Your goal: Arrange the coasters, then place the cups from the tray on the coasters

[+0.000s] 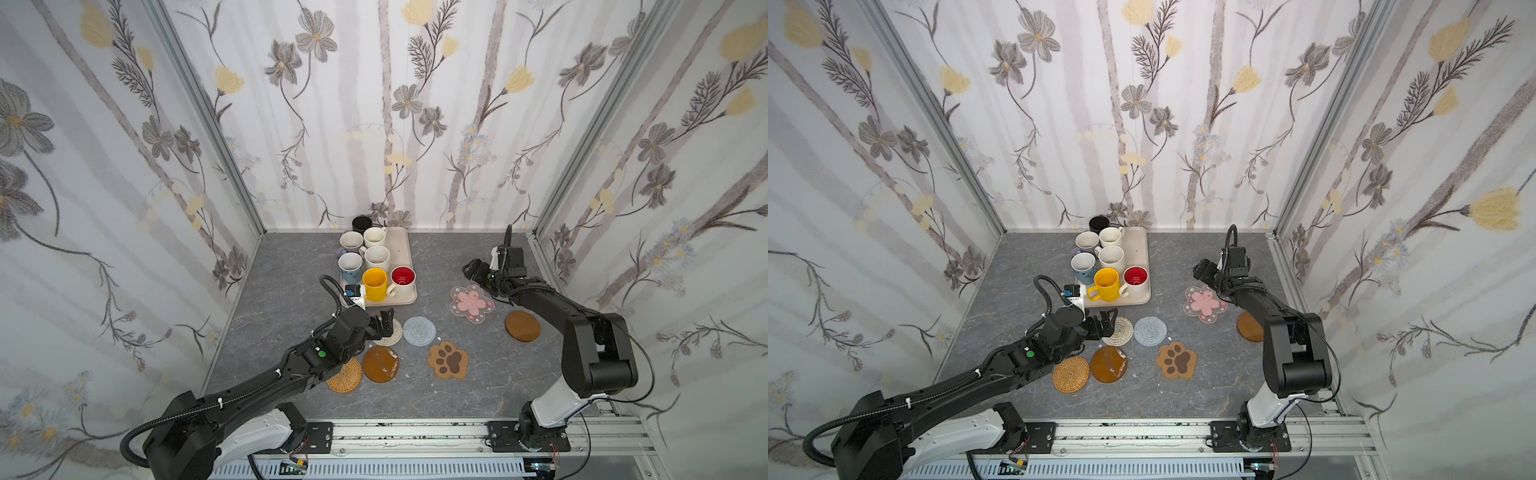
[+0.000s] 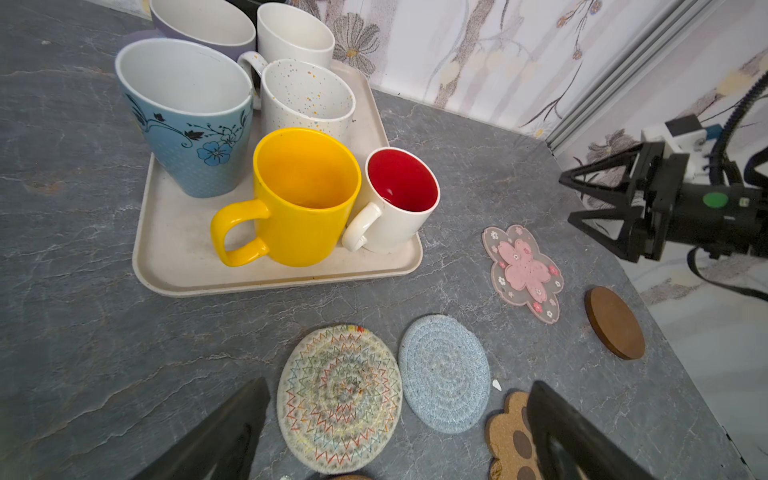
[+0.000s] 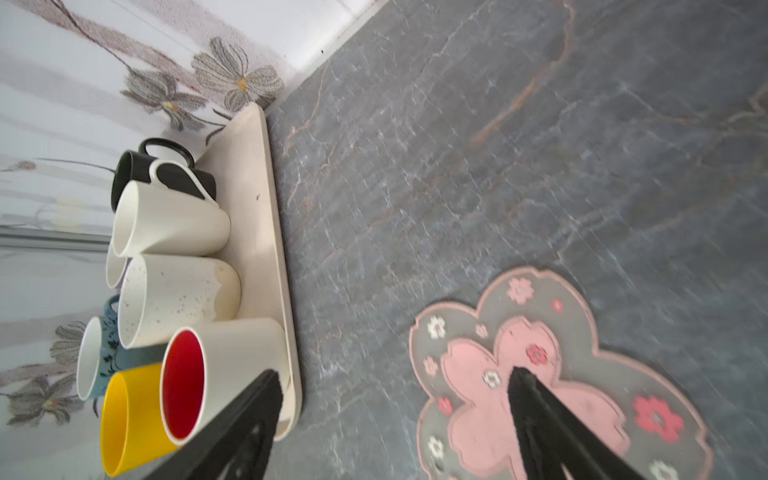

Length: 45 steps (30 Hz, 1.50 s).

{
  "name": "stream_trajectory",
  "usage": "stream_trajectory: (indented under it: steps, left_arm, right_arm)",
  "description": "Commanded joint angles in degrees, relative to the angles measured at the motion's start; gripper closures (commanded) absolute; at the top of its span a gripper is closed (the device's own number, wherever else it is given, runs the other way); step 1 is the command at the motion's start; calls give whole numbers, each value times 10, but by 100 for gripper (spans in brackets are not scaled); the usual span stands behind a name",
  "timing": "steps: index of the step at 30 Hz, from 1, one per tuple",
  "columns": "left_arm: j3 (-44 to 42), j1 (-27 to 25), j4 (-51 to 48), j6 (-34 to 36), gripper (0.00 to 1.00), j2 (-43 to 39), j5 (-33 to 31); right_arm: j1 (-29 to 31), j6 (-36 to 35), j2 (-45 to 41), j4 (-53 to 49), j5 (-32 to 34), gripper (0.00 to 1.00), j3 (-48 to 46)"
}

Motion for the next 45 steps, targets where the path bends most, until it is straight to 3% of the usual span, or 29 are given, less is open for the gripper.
stream_trajectory:
  steps: [1, 3, 9, 17, 32, 45]
  left_arm:
    - [2, 2, 16, -30, 0, -18, -46]
    - [-7, 4, 14, -54, 0, -38, -55]
    - [-21, 27, 9, -54, 0, -50, 36]
    - [-32, 26, -18, -71, 0, -36, 65]
    - [-36, 23, -30, -76, 0, -33, 56]
    - [-15, 33, -29, -65, 0, -13, 50]
  right_arm:
    - [-1, -7, -57, 10, 9, 13, -59]
    - [-1, 7, -105, 24, -5, 13, -111]
    - [-4, 46, -194, 63, -39, 14, -243]
    - [-43, 62, -189, 115, -94, 14, -313]
    - [-70, 92, -22, 206, -134, 15, -245]
    - [-63, 106, 102, 191, -138, 17, -98]
